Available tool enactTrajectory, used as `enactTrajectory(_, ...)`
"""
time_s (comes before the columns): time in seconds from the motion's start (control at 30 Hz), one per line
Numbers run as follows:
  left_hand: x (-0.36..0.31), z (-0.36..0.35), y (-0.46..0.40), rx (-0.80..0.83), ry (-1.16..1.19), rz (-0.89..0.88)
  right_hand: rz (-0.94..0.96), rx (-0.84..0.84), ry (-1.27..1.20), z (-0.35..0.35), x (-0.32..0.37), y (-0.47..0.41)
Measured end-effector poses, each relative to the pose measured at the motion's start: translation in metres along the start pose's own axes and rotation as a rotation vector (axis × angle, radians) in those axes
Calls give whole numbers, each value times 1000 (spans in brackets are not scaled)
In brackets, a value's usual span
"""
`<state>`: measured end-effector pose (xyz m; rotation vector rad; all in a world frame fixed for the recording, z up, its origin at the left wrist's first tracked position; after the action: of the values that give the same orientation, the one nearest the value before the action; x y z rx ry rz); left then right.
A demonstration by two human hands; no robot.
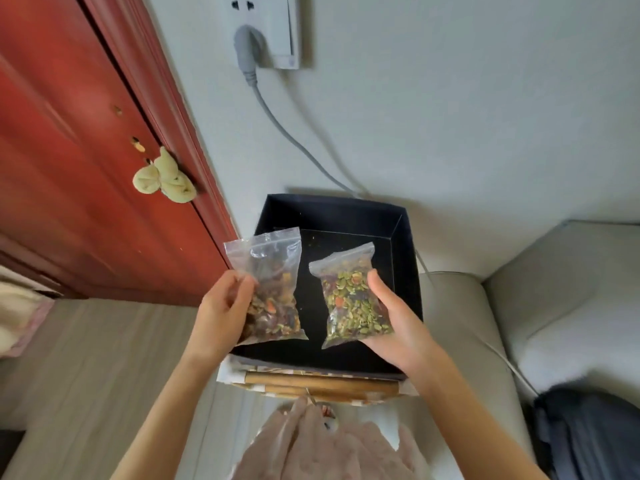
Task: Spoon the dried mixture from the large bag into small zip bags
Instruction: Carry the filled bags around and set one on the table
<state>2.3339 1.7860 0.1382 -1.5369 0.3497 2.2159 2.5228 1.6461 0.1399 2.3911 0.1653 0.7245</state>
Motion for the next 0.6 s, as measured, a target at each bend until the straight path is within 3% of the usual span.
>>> enactTrajectory(0.2,12,-23,-13,84,-394,61,57,-277,217,16,-2,-50)
enactTrajectory(0.33,26,-44,-18,245,-554,28,2,-523,409,29,-11,-64)
enactTrajectory(0.6,56,-61,-35,407,-634,243,-187,-562,558,31,-36,-85)
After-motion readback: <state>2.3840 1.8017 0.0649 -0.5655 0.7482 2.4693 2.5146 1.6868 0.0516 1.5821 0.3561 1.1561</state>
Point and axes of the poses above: each hand's wrist, its own y-axis away from the middle knuckle, its own z-axis out of the back of the hand, x = y × z, the point moved 2 cm from there along -y, towards the middle knuckle, and after that the axes turned 7 degrees about -z, right-handed, at the moved point
